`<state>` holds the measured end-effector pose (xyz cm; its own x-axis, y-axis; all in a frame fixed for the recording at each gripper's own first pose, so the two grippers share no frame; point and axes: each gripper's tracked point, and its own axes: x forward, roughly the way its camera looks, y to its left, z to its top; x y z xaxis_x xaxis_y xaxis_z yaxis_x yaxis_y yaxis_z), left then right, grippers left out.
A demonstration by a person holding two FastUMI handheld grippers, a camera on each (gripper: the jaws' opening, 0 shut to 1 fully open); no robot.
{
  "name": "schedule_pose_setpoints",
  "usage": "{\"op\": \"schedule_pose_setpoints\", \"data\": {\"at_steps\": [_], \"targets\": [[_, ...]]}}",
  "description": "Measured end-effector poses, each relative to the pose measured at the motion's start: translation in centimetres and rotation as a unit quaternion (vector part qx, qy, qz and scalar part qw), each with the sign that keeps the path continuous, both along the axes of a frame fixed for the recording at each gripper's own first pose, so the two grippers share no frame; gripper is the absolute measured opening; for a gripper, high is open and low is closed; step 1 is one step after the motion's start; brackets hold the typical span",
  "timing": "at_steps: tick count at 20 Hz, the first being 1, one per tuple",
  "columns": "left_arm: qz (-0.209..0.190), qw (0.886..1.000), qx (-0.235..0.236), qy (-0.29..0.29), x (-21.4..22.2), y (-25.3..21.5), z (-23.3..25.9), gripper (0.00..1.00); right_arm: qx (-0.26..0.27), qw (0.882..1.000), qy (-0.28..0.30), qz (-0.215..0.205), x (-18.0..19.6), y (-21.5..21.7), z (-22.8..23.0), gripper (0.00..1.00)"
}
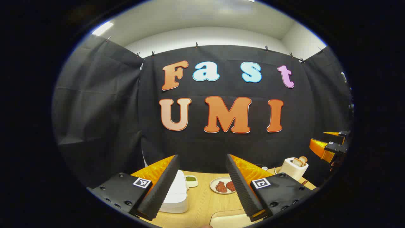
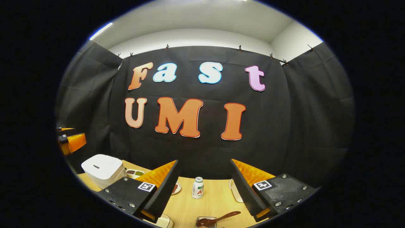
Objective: Close the left gripper, press the button to open the rice cooker; take a wooden spoon from the chopstick holder with the right hand, scoop a spoonful of rice and pour it into the rice cooker, then put the wooden spoon back into the chopstick holder.
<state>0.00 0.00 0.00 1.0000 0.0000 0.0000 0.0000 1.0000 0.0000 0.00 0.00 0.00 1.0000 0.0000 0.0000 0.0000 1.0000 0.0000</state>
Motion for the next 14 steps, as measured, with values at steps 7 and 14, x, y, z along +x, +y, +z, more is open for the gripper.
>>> {"op": "schedule_pose_setpoints", "data": {"at_steps": [7, 14], "targets": [[-0.006, 1.0, -0.004, 0.003, 1.1, -1.3, -0.1, 1.0, 0.023, 1.0, 0.013, -0.004, 0.4, -0.9, -1.3, 0.97], [-0.01, 1.0, 0.002, 0.005, 1.8, -1.4, -0.2, 1.0, 0.025, 0.999, 0.025, 0.007, 0.6, -0.2, -2.1, 0.97]]}}
